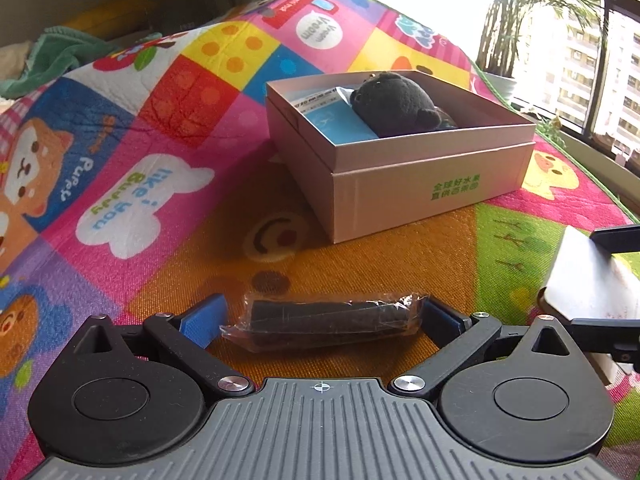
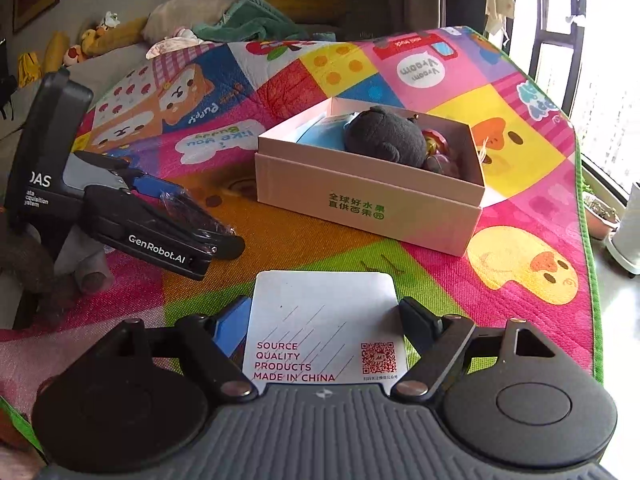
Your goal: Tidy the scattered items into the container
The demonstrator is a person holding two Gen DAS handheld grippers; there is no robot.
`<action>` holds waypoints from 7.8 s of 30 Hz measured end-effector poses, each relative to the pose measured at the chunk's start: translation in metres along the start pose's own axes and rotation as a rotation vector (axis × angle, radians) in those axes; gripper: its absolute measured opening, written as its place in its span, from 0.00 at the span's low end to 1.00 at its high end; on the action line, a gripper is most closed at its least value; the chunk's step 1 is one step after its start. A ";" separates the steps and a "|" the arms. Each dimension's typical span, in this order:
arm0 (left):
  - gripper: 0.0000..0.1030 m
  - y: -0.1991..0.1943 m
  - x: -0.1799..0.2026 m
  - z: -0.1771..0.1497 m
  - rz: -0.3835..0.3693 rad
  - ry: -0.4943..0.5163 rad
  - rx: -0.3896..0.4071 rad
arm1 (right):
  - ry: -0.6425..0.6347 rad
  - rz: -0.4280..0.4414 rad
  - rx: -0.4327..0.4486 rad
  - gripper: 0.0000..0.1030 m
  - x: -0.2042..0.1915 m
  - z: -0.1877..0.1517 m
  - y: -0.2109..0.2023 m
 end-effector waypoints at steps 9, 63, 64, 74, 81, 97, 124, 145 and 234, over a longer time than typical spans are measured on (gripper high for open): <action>0.90 -0.010 -0.002 0.000 -0.004 0.063 0.046 | 0.034 -0.084 0.106 0.78 0.017 0.013 -0.040; 1.00 0.010 -0.024 0.023 -0.278 -0.254 0.087 | 0.317 -0.060 0.081 0.93 0.133 0.124 0.102; 1.00 0.010 -0.024 0.023 -0.278 -0.253 0.087 | 0.316 -0.064 0.093 0.90 0.132 0.126 0.099; 1.00 0.012 -0.026 0.024 -0.276 -0.267 0.077 | 0.492 0.041 0.060 0.41 0.131 0.113 0.108; 1.00 0.012 -0.027 0.024 -0.278 -0.275 0.072 | 0.474 0.068 0.120 0.41 0.126 0.127 0.087; 1.00 -0.002 0.010 0.017 -0.209 -0.046 0.165 | 0.624 -0.012 0.058 0.42 0.166 0.076 0.090; 1.00 0.009 0.004 0.013 -0.215 -0.094 0.115 | -0.066 -0.043 0.016 0.60 0.071 0.115 0.089; 1.00 0.011 0.001 0.012 -0.224 -0.118 0.105 | 0.194 -0.003 0.108 0.12 0.097 0.154 0.090; 0.99 -0.005 0.025 0.056 -0.208 -0.010 0.145 | 0.306 0.021 0.039 0.86 0.118 0.155 0.119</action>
Point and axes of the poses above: each gripper's, at about its wrist camera, not at the fingertips, and y roughly the way its jaws point, x to its right, z to its top, the point moved 5 cm from there along y, roughly the way its jaws point, and after that the axes turned 10 degrees about -y, right-handed, at the moved point
